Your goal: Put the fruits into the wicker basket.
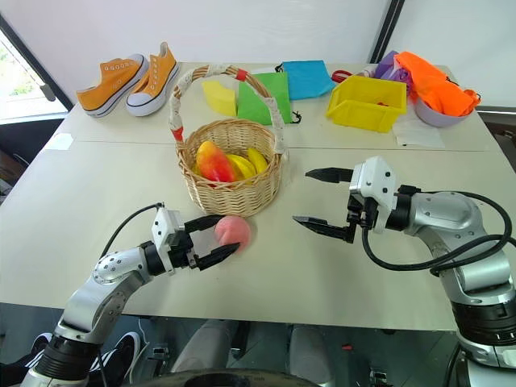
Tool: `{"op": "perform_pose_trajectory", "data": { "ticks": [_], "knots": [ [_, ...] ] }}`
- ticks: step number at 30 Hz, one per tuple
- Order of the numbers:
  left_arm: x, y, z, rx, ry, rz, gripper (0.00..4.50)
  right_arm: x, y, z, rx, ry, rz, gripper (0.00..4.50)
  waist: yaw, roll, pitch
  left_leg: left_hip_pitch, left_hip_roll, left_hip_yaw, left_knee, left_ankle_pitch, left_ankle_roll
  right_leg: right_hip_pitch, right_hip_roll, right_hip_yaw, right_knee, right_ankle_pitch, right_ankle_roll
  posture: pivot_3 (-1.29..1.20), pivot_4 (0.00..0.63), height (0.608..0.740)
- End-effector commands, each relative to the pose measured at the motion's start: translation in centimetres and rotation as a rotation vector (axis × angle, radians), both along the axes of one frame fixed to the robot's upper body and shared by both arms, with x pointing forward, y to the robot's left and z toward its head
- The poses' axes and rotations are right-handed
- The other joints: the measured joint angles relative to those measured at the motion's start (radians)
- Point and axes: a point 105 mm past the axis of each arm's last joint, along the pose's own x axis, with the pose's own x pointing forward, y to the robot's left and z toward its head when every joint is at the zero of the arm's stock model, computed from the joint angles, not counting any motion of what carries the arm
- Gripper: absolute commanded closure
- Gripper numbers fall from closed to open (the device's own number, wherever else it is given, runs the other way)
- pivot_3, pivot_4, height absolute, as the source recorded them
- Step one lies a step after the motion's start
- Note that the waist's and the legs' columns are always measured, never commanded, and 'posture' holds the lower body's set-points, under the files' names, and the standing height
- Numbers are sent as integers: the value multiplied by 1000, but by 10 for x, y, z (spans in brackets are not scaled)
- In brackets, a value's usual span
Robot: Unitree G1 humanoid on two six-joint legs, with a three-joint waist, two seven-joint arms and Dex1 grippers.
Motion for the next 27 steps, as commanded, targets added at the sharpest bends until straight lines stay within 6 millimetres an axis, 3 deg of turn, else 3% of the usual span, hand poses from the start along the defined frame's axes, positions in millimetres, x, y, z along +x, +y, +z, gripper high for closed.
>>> {"op": "perform_pose_trajectory", "data": {
  "ticks": [1,8,16,21,24,27],
  "knots": [
    [-7,5,-9,47,38,-1,1650,-1,2,10,2,-43,10,0,-1,0,0,0,0,0,0,0,0,0,0,0,0,0,0,0,150,740],
    [-20,7,18,-38,2,-51,1650,0,4,8,11,-35,15,0,-7,0,0,0,1,0,-1,0,0,-1,0,0,1,0,0,0,150,740],
    [-28,15,90,-233,-111,-85,1650,0,7,20,82,-27,29,0,-6,0,0,0,1,0,-1,0,0,-1,0,0,0,0,0,0,150,740],
    [11,34,151,-307,-266,106,1650,14,0,28,128,-65,-37,0,-5,-1,1,0,0,-1,1,0,0,-1,1,0,1,0,0,0,150,740],
    [43,39,160,-251,-302,262,1650,22,2,32,154,-90,-65,0,-8,-1,1,0,-1,0,1,0,0,1,1,0,0,0,1,0,150,740],
    [55,28,154,-231,-301,273,1650,25,4,32,163,-97,-71,0,-9,-1,1,0,0,0,1,0,0,3,1,0,1,1,2,0,150,740]
  ]
}}
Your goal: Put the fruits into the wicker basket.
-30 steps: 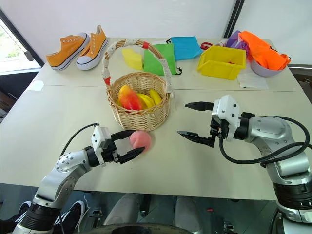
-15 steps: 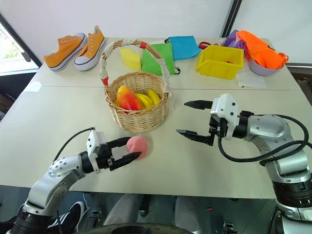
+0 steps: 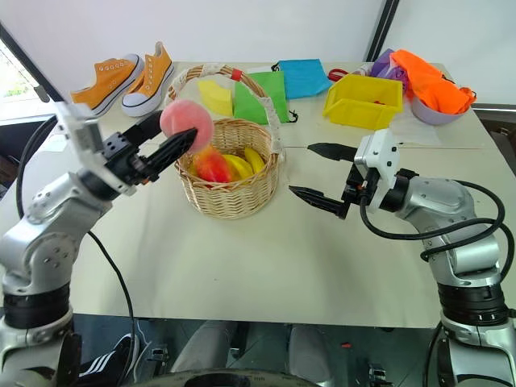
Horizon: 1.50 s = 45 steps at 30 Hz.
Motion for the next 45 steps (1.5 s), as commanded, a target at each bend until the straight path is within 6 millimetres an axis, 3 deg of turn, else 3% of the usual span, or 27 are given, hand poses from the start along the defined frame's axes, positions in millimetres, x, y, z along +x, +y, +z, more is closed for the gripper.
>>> {"op": "perform_pose_trajectory", "data": {
  "ticks": [1,5,6,8,12,16,19,24,26,29,33,35,38,45],
  "knots": [
    [13,-11,-10,-1,27,35,1650,1,2,11,8,-63,-1,0,1,0,0,0,0,0,0,0,0,0,0,0,0,0,0,0,150,740],
    [31,-18,-17,-71,55,131,1650,1,6,10,11,-71,-1,0,1,-1,1,0,0,0,0,0,0,0,0,0,0,0,0,0,150,740],
    [31,-23,-17,-83,55,126,650,1,6,10,11,-73,-4,0,1,-1,1,0,0,0,1,0,0,1,0,0,0,0,0,0,150,740],
    [27,-28,-16,-88,41,108,81,0,6,9,11,-70,-6,0,0,-1,1,0,0,0,1,0,0,0,0,0,0,0,1,0,150,740],
    [14,-33,-12,-77,12,34,81,1,6,9,13,-69,-9,0,-2,-1,1,0,0,0,0,0,-1,0,1,0,1,0,1,0,150,740],
    [9,-26,-10,-54,-27,37,81,1,7,8,18,-71,-12,0,0,-1,1,0,0,0,0,0,-1,0,0,0,1,0,1,0,150,740],
    [-6,-21,-7,-22,-82,-23,81,7,8,9,38,-65,-39,0,-3,-1,1,0,0,0,0,0,-1,0,0,0,1,0,1,0,150,740],
    [-34,9,-19,47,-50,-74,81,29,8,12,159,-47,-205,0,-9,-1,0,0,1,0,-1,1,-2,-2,1,2,2,0,0,0,150,740],
    [-51,25,-24,64,-32,-91,81,47,5,10,203,-72,-377,0,-7,-1,0,0,2,0,-2,1,-2,-4,2,2,2,0,0,0,150,740],
    [-66,50,-30,104,-36,-40,81,47,26,5,263,-37,-404,0,-4,0,1,0,2,0,-2,1,-2,-7,2,3,2,0,0,0,150,740],
    [-61,93,-30,48,-26,117,81,49,49,8,335,-16,-417,0,2,0,1,0,1,0,-2,1,-3,-7,2,3,2,0,0,0,150,740],
    [-62,103,-39,87,-14,152,81,56,57,15,380,-44,-475,0,-1,0,1,1,1,0,-2,1,-3,-7,2,3,2,0,0,0,150,740],
    [-67,106,-52,118,21,152,81,62,64,18,404,-49,-523,0,-6,0,1,1,1,0,-3,1,-3,-8,2,4,2,0,0,0,150,740],
    [-78,104,-52,114,27,108,81,77,83,14,309,-98,-529,0,-6,0,0,1,2,0,-4,2,-3,-8,3,4,3,0,-1,0,150,740]
  ]
}}
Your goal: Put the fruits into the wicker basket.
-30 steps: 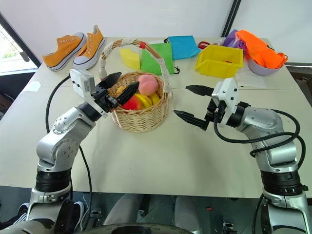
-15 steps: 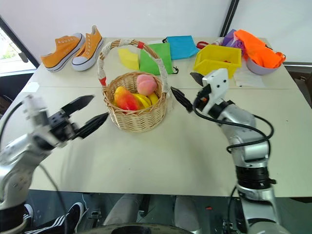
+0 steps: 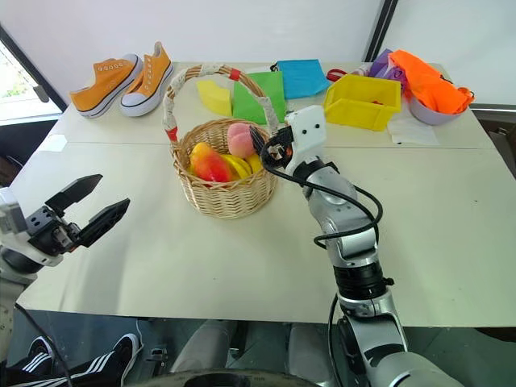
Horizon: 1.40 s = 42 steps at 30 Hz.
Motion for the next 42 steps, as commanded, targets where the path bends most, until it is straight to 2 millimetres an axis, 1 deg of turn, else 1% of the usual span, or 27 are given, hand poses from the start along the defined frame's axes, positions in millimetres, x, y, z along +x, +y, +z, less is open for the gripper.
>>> {"op": "perform_pose_trajectory", "data": {
  "ticks": [1,3,4,5,6,8,10,15,18,21,25,27,28,30,33,34,36,38,42],
  "knots": [
    [-9,2,10,25,-44,-17,29,3,10,17,-22,-81,20,260,-4,0,0,0,0,0,0,0,0,0,0,0,0,0,0,0,150,740],
    [-12,3,7,21,-32,-25,0,6,9,17,-34,-86,16,822,-5,0,0,0,0,0,0,0,0,0,1,0,1,0,0,0,150,740],
    [-13,3,6,18,-29,-26,0,7,7,17,-42,-91,4,1286,-4,0,0,1,1,0,-1,0,0,0,1,0,1,0,0,0,150,740],
    [-14,2,5,12,-27,-28,0,8,6,16,-48,-91,-3,1938,-3,0,0,1,1,0,-1,0,0,0,1,0,1,0,0,0,150,740],
    [-14,1,4,8,-27,-29,0,8,4,15,-52,-88,-11,2284,-3,0,0,1,1,0,-1,0,0,0,1,0,1,0,0,0,150,740],
    [-14,-1,2,5,-30,-30,0,8,3,14,-55,-86,-3,3421,-2,0,0,1,1,0,-1,0,0,0,1,1,1,0,0,0,150,740],
    [-14,-3,2,3,-34,-35,0,8,3,14,-56,-90,-2,4416,-2,0,0,1,1,0,-1,0,0,0,1,1,1,0,0,0,150,740],
    [-8,-12,3,-15,-43,-69,0,12,-8,18,-57,-100,-33,4467,-1,0,0,1,1,0,-1,0,0,0,1,1,1,0,0,0,150,740],
    [3,-29,5,-40,-58,-128,0,17,-35,30,-34,-125,-79,4467,6,0,0,1,1,0,-1,0,0,0,1,1,1,0,0,0,150,740],
    [9,-40,7,-55,-65,-175,0,18,-58,37,-26,-133,-108,4467,6,0,0,1,0,0,0,0,0,1,2,1,0,0,0,0,150,740],
    [18,-55,10,-76,-74,-232,0,17,-106,44,-26,-144,-207,4467,2,1,0,1,1,0,-1,0,0,0,2,1,0,0,0,0,150,740],
    [25,-68,13,-112,-80,-272,0,9,-144,52,-12,-157,-268,4467,1,1,1,1,1,0,-1,0,-1,1,2,1,1,0,0,0,150,740],
    [27,-73,15,-124,-81,-290,0,6,-155,54,-11,-161,-286,4467,5,1,1,1,1,0,-1,0,-1,1,2,1,1,0,0,0,150,740],
    [35,-87,9,-118,-70,-326,0,-1,-184,59,-9,-166,-352,4467,5,1,1,0,0,0,-1,0,0,2,1,1,1,0,0,0,150,740],
    [46,-107,7,-128,-70,-382,0,-14,-217,64,-15,-169,-422,4467,2,1,1,-1,0,2,-1,0,0,4,1,1,1,0,0,0,150,740],
    [48,-113,8,-134,-75,-400,0,-18,-228,63,-23,-165,-451,4467,0,1,1,-1,1,2,0,1,0,4,1,1,1,0,0,0,150,740],
    [52,-128,3,-108,-72,-442,0,-27,-248,59,-27,-148,-506,4467,-2,1,1,0,1,2,0,1,0,3,1,1,2,0,0,0,150,740],
    [53,-135,0,-106,-64,-468,0,-33,-257,53,-42,-129,-537,4467,-4,2,1,0,1,3,0,1,0,3,1,2,2,0,0,0,150,740],
    [54,-139,-2,-110,-62,-498,0,-41,-263,43,-57,-123,-573,4467,-7,2,0,0,2,5,0,1,0,2,1,3,4,0,0,0,150,740]
  ]
}}
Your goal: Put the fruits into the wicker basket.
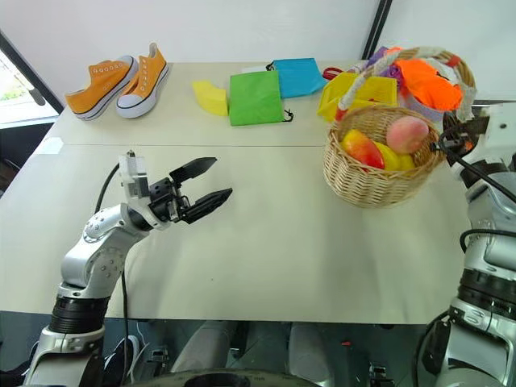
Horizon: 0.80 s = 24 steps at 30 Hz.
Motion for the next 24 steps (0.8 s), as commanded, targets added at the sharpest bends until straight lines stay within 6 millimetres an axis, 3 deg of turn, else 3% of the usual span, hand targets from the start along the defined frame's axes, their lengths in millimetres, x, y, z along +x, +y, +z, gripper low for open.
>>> {"op": "perform_pose_trajectory", "data": {
  "ticks": [1,7,8,15,16,21,24],
  "knots": [
    [0,-1,7,-4,-41,-18,0,-12,-6,21,-21,-103,-38,4467,0,0,0,0,0,0,0,0,0,0,0,0,0,0,0,0,150,740],
    [0,-1,7,1,-42,-25,0,-13,-8,12,-6,-102,-49,4467,8,0,0,0,0,1,2,0,0,0,0,2,1,0,0,0,150,740],
    [1,-1,6,4,-42,-23,0,-12,-6,8,-9,-95,-51,3553,8,0,0,0,0,1,2,0,0,0,0,2,1,0,0,0,150,740],
    [0,1,2,7,-36,-8,0,-16,-9,-4,38,-125,-121,258,6,0,0,0,0,1,2,0,0,0,0,2,1,0,0,0,150,740],
    [0,2,1,6,-34,-2,0,-20,-13,-7,55,-139,-154,78,7,0,0,0,0,1,2,0,0,0,0,2,1,0,0,0,150,740],
    [2,6,-1,8,-38,23,0,-45,-5,1,118,-325,-248,78,8,0,0,0,0,0,2,0,0,0,0,2,1,0,0,0,150,740],
    [5,12,-1,14,-42,59,0,-59,26,-3,75,-355,-202,78,8,1,-1,0,0,1,2,0,0,-1,0,3,2,0,0,0,150,740]
  ]
}}
